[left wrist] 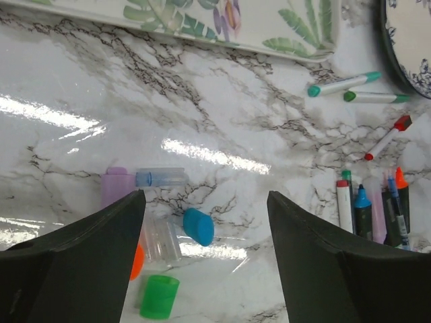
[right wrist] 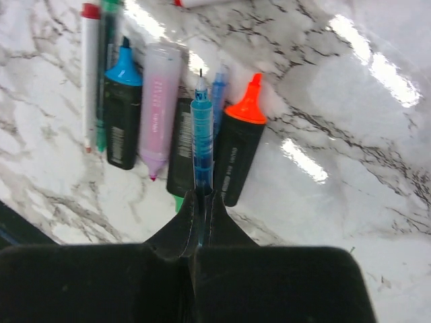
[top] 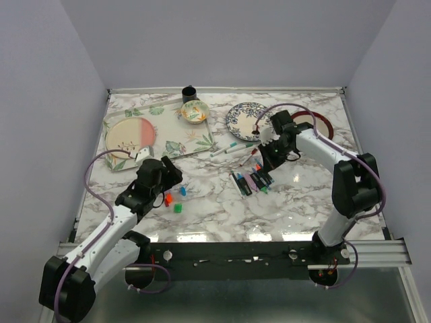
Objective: Open the pen caps
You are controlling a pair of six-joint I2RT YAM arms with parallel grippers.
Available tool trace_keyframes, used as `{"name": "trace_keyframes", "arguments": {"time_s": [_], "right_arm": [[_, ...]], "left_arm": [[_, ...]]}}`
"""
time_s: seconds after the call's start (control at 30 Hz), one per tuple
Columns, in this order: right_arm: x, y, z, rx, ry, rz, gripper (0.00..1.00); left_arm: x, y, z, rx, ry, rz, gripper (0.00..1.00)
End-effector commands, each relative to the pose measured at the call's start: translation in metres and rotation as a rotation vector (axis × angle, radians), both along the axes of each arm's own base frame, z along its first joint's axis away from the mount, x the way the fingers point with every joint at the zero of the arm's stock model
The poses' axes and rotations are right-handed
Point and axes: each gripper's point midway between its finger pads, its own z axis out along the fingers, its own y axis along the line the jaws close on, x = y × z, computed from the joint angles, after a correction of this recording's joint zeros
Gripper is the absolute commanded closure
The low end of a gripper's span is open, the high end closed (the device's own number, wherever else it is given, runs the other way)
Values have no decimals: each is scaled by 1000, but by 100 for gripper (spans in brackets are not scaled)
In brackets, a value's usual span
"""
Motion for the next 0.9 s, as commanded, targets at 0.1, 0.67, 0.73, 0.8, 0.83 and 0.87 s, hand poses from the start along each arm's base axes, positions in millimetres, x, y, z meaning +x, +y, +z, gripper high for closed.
{"name": "trace_keyframes", "arguments": {"time_s": [0.1,0.67,0.73,0.8,0.83,0.87], "right_arm": [[17,-40,-25,-105,20,-125,99],[1,-32,-41,-14,173,-91,65],[5,-31,-29,3,137,-85,60],[11,-30,-18,19,97,-80,57],[15,-25,-4,56,57,-65,57],[20,-20,4,83,29,-53,56]], "left_arm": [[0,-6,57,-62,-174,-53,4],[-15,-6,181,153,-370,-308,1],[-18,0,176,209,-363,-318,1],[-18,7,170,264,-362,-320,1],[-19,7,163,269,-360,-322,1],[-18,7,160,275,-365,-329,1]]}}
